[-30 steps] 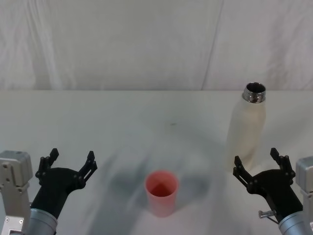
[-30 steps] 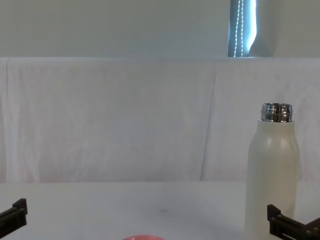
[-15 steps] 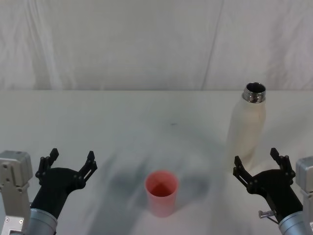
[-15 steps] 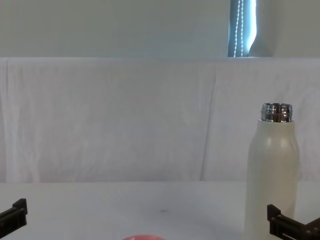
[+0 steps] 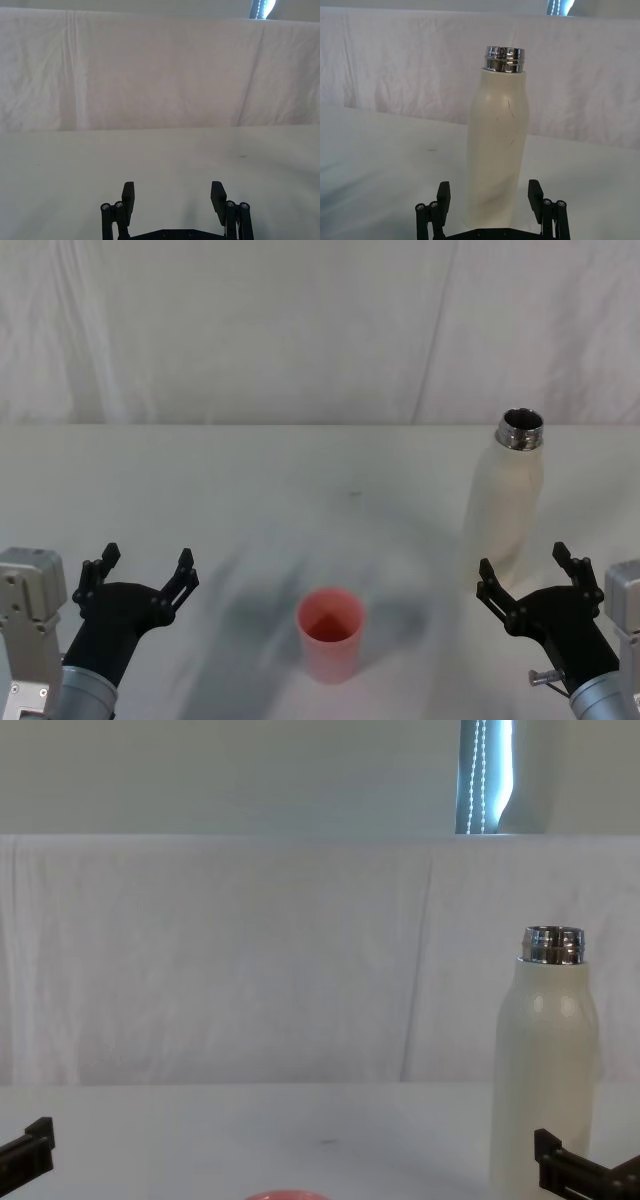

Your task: Grasp the thermos with one hand and pour water into the cup lid.

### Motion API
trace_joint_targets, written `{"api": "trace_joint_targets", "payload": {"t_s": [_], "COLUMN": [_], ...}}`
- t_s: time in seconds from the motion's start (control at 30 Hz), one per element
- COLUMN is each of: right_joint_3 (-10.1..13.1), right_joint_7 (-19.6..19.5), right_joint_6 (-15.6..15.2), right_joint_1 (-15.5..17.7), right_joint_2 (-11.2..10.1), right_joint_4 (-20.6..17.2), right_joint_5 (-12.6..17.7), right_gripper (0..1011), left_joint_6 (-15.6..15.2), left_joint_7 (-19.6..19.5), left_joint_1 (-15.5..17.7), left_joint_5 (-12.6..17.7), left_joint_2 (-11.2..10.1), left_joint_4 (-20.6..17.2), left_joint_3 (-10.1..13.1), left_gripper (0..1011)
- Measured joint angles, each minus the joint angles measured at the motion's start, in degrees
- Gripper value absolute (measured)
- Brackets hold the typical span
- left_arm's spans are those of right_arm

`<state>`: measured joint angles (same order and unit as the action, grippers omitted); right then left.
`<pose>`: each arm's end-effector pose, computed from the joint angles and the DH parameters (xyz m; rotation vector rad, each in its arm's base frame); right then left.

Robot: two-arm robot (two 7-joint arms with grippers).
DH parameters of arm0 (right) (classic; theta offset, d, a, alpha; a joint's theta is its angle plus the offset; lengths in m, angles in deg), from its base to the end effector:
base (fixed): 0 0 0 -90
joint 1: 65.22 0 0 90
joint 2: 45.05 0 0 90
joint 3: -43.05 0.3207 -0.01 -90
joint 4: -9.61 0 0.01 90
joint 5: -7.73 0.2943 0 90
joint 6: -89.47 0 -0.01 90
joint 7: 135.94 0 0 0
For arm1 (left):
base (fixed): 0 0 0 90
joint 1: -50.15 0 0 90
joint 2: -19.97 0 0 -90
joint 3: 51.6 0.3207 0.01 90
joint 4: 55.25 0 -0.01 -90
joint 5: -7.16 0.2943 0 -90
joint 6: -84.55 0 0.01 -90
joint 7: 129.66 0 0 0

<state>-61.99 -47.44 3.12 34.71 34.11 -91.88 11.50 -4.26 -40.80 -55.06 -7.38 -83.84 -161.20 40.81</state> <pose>0.2467 0.0283 -0.3270 -0.0032 -0.0889 -1.3020 0.2307 0.0464 -0.3140 -0.0379 0.0139 1.4461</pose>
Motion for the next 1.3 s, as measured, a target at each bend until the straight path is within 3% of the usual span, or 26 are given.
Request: {"api": "trace_joint_targets", "payload": {"t_s": [1.03, 1.3], "right_joint_3": [0.0, 1.5], "right_joint_7": [0.0, 3.0], "right_joint_6": [0.0, -0.6], "right_joint_1": [0.0, 0.1], "right_joint_2": [0.0, 0.7], "right_joint_4": [0.0, 0.2], "right_joint_5": [0.0, 1.2], "right_gripper": [1002, 1002], "left_joint_6": [0.0, 0.0], "left_joint_7": [0.0, 0.0], "left_joint_1": [0.0, 0.0], "left_joint_5": [0.0, 0.0], "left_joint_2": [0.0, 0.0], "left_joint_4": [0.0, 0.0], "left_joint_3": [0.0, 0.0], "left_gripper": [1001, 1001]}}
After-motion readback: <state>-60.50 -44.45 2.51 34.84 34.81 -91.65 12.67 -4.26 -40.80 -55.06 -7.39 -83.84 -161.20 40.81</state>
